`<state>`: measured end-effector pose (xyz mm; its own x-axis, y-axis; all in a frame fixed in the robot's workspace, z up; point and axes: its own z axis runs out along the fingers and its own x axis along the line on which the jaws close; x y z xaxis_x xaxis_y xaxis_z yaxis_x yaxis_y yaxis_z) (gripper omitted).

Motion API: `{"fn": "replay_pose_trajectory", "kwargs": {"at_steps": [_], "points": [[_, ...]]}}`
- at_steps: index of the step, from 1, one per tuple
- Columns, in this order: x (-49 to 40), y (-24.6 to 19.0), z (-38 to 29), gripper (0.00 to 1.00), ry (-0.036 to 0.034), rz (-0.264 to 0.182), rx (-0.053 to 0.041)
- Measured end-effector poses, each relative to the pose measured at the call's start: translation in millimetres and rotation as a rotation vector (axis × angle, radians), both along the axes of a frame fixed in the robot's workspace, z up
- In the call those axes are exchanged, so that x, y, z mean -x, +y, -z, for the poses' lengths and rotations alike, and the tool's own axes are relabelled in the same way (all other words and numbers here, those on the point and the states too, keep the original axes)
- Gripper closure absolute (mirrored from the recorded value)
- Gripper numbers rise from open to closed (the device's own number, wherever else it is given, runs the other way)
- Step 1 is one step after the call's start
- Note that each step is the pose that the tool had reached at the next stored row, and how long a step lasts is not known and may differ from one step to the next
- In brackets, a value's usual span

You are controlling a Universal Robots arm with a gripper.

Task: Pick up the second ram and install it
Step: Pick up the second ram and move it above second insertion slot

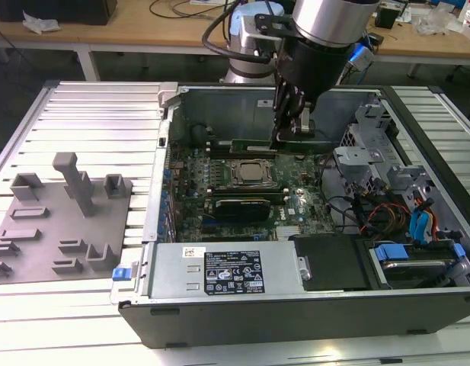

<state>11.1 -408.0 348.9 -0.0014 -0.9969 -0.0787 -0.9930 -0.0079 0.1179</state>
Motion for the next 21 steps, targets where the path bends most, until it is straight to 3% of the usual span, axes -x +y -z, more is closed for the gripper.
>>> {"fn": "replay_pose_trajectory", "kwargs": {"at_steps": [5,8,11,14,21], "points": [[-4.6,0.3,7.0,0.87,0.0008,0.000,-0.0001],[-10.2,5.2,14.7,0.87,0.0020,0.000,0.0000],[-10.2,9.7,22.0,0.87,0.0020,0.000,-0.0001],[-10.2,11.2,32.5,0.87,0.0020,0.000,0.0000],[-10.2,11.2,33.0,0.87,0.0020,0.000,0.0000]]}}
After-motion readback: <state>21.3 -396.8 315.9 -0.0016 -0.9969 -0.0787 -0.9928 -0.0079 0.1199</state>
